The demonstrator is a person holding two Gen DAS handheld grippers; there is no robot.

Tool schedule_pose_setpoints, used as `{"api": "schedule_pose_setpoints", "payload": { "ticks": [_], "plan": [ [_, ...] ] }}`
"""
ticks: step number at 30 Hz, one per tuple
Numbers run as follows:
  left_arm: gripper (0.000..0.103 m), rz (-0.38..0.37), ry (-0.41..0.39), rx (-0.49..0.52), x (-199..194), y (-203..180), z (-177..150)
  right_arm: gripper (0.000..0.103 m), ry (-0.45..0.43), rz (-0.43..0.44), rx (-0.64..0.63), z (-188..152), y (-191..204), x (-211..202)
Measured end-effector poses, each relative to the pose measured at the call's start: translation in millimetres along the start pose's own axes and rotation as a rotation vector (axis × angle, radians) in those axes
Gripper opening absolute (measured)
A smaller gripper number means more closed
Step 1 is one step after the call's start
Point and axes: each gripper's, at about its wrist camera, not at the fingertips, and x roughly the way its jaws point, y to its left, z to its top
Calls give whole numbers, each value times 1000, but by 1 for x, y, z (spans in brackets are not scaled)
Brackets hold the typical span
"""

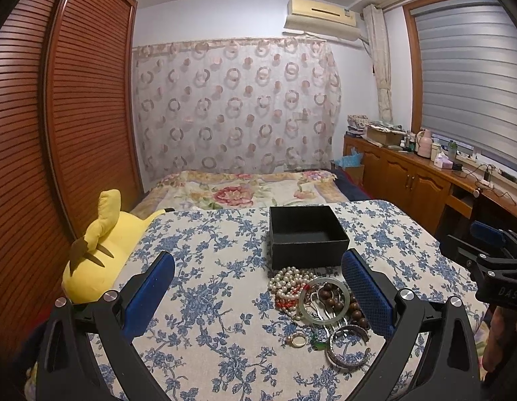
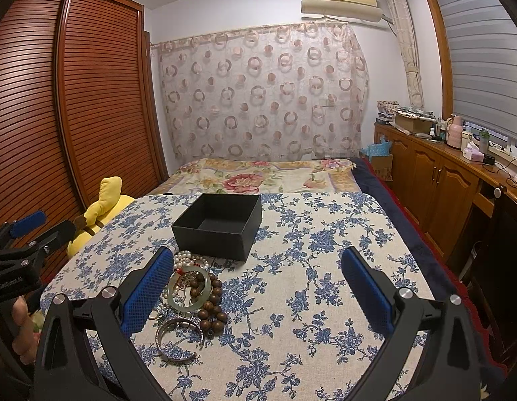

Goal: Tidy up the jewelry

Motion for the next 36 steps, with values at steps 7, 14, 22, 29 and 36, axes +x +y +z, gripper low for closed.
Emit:
{"api": "schedule_pose_setpoints", "payload": {
  "ticks": [7,14,22,29,36],
  "plan": [
    [97,0,-2,0,-1,-1,0,101,0,1,0,0,0,0],
    [97,0,-2,2,-1,-1,0,101,0,1,0,0,-1,0],
    [97,0,-1,1,-1,-1,0,101,0,3,1,0,-2,-1],
    [97,-3,4,5,-2,-1,-1,101,3,20,-2,0,4,-2],
    [97,-1,39,16,6,-4,-9,101,24,56,-3,-2,1,-1]
  ]
}}
